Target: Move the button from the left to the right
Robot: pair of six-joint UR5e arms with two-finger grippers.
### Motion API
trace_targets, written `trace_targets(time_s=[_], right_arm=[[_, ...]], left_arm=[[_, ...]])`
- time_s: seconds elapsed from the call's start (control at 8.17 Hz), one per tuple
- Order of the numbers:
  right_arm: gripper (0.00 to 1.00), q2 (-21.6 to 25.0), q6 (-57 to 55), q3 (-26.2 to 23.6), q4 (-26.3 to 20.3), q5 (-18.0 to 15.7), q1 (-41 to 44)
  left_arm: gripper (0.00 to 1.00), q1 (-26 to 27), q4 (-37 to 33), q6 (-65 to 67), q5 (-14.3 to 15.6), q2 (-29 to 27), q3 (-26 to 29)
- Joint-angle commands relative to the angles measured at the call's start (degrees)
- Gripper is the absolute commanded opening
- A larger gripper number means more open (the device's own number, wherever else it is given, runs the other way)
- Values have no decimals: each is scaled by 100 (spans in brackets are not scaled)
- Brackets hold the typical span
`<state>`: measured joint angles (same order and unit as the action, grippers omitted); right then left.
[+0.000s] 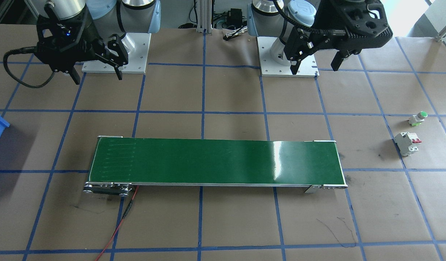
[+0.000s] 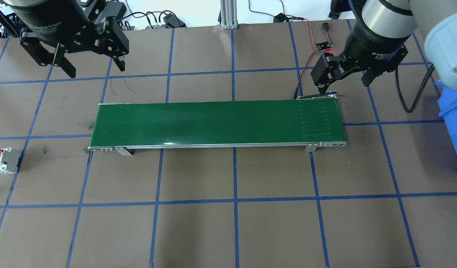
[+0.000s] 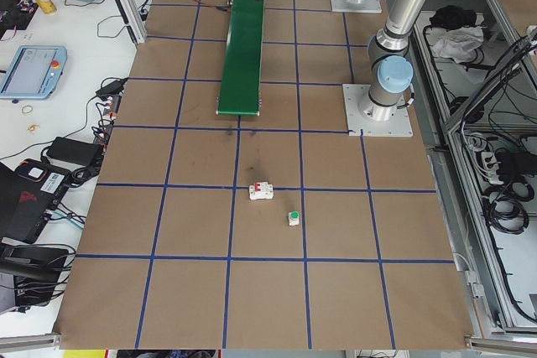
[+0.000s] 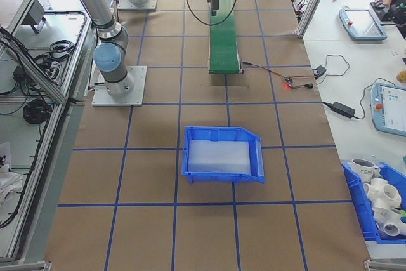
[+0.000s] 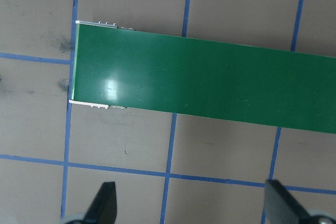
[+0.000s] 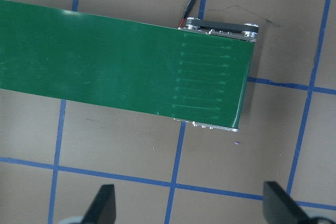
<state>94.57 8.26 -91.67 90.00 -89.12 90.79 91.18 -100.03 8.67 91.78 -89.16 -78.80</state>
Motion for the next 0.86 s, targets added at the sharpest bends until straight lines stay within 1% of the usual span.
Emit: trace_targets(time_s=[0.0, 0.12, 0.24, 0.37, 0.61, 0.73], right_arm=[[100, 0, 0, 0, 0, 0, 0], [100, 0, 0, 0, 0, 0, 0], [100, 0, -9, 0, 0, 0, 0], [100, 0, -9, 0, 0, 9, 0], [100, 0, -9, 0, 0, 0, 0], [100, 0, -18, 0, 0, 9, 0]], left_arm=[[100, -12, 18, -49, 50, -4, -4], [100, -21, -16, -215, 425, -5, -4], [100, -82, -8, -417, 663, 4, 5], [100, -379, 53, -1324, 666, -5, 14], [100, -1475, 27, -2181, 604, 30, -47], [100, -1906, 19, -2629, 604, 31, -48]])
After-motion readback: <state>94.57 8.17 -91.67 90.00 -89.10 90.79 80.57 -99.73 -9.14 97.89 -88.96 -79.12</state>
